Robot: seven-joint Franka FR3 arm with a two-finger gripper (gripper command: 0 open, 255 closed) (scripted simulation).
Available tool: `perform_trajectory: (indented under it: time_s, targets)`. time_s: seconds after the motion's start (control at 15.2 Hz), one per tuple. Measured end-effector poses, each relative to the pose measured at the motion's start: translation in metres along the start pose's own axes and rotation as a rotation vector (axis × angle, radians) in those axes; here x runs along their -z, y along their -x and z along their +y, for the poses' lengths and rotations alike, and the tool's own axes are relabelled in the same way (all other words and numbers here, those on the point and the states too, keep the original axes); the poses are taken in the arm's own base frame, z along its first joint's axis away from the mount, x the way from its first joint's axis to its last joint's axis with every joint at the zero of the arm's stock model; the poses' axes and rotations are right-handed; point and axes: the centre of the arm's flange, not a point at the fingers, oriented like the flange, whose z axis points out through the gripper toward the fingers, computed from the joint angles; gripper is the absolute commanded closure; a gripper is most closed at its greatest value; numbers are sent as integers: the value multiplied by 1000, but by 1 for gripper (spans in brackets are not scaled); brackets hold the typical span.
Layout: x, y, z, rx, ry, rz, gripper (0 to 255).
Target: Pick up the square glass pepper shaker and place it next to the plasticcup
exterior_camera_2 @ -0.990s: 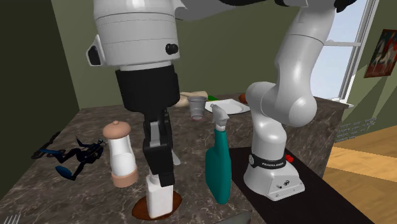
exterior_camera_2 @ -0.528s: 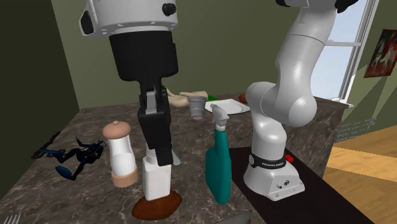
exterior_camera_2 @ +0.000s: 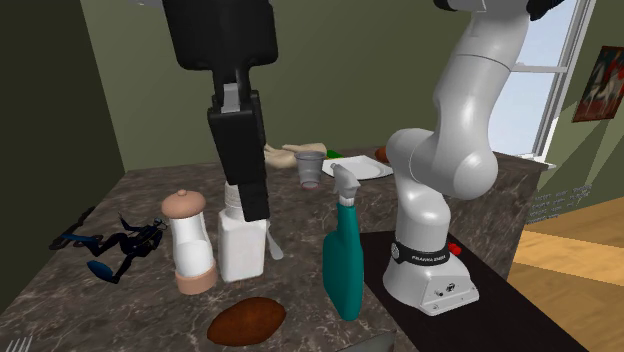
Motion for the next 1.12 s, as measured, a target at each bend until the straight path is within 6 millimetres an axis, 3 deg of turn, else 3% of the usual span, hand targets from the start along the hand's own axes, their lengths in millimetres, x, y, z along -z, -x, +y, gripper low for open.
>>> perform_trajectory:
  time_s: [0.2,1.12]
  targets:
    - [5,0,13,-1,1,0,255]
    - [5,14,200,-2,0,0,255]
